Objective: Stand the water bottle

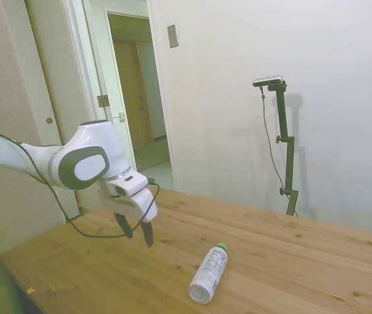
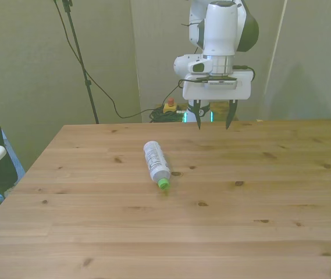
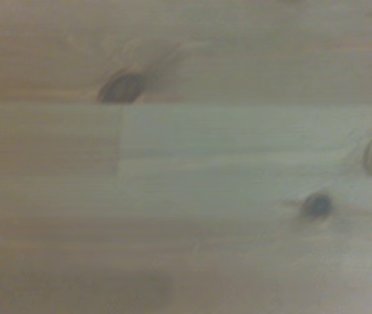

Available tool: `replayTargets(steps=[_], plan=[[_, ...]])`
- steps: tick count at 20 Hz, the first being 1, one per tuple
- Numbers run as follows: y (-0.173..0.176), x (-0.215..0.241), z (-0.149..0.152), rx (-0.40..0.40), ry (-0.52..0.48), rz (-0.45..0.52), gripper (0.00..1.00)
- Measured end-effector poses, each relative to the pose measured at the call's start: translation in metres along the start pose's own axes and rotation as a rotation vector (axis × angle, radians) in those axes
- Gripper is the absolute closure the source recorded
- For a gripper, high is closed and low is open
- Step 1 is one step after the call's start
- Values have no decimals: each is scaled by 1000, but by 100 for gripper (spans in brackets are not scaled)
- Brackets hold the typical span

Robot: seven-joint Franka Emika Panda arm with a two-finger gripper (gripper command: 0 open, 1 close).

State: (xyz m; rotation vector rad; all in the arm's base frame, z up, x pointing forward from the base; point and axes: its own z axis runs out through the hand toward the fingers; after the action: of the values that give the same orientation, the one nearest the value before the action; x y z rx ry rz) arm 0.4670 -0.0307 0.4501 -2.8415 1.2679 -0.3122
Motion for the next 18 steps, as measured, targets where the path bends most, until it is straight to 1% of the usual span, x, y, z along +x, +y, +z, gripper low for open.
replayTargets(steps=[3, 6, 10, 14, 18], plan=[[-9, 43, 8, -14, 58, -6, 0], [-13, 83, 24, -27, 76, -8, 0], [-8, 128, 44, -38, 93, -28, 0], [-5, 157, 62, -54, 102, -16, 0], [-2, 171, 82, -71, 101, -5, 0]])
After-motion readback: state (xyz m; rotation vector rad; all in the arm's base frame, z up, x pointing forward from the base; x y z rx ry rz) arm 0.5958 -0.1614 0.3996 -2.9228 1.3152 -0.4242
